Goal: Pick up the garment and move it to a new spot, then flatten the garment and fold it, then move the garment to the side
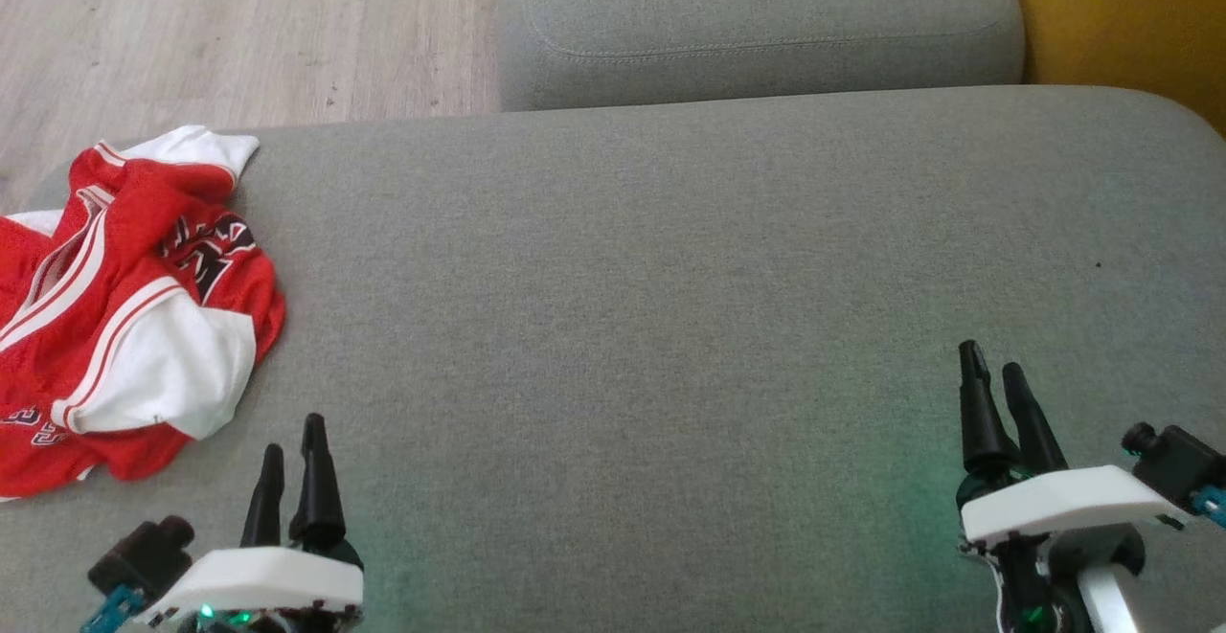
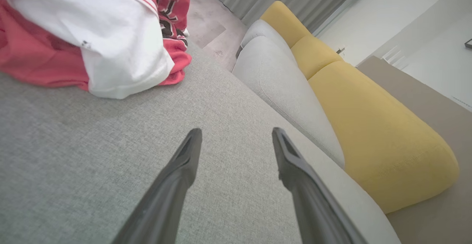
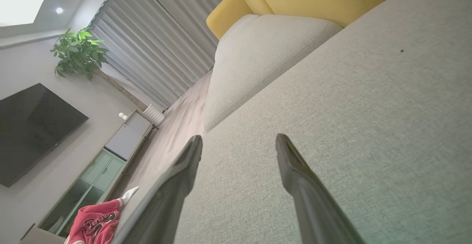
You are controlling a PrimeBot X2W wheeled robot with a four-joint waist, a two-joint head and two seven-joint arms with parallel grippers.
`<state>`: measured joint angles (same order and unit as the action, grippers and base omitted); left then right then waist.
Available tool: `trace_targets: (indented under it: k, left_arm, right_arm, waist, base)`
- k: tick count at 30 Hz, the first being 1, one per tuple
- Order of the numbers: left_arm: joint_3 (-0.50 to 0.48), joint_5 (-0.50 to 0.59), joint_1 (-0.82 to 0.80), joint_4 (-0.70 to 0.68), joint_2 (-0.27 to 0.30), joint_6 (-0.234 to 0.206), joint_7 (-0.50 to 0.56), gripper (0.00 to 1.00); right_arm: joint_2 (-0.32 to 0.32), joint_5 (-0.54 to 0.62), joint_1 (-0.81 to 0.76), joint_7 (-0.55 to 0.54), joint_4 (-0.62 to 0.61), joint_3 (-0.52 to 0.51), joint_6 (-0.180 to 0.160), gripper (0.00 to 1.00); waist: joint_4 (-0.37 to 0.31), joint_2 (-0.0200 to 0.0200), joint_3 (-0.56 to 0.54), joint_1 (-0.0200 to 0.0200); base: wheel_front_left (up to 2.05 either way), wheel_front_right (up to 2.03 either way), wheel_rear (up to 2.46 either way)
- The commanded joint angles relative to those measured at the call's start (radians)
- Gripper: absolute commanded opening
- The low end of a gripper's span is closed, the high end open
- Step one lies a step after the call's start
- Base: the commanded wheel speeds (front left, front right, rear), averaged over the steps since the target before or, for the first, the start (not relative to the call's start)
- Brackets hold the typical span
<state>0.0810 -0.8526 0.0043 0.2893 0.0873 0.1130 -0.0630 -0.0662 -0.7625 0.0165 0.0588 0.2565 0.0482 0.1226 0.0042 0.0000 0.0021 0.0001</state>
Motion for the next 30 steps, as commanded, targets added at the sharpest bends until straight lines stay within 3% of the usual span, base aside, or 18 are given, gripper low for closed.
trace_targets:
  k: [1,30]
  left_arm:
    - [-0.005,0.037,-0.030,-0.032,0.020,-0.004,-0.013,1.00]
    - [0.066,0.367,-0.015,-0.018,0.078,-0.022,-0.096,1.00]
  right_arm:
    - [-0.018,0.040,0.057,0.017,-0.032,0.017,0.004,1.00]
    - [-0.004,0.386,0.052,0.099,0.016,0.015,0.006,1.00]
  waist:
    - [0.000,0.0000,0.000,-0.0001]
    - [-0.001,0.0000,-0.010,-0.0001]
  base:
    - [0.00,0.00,0.00]
    - [0.00,0.00,0.00]
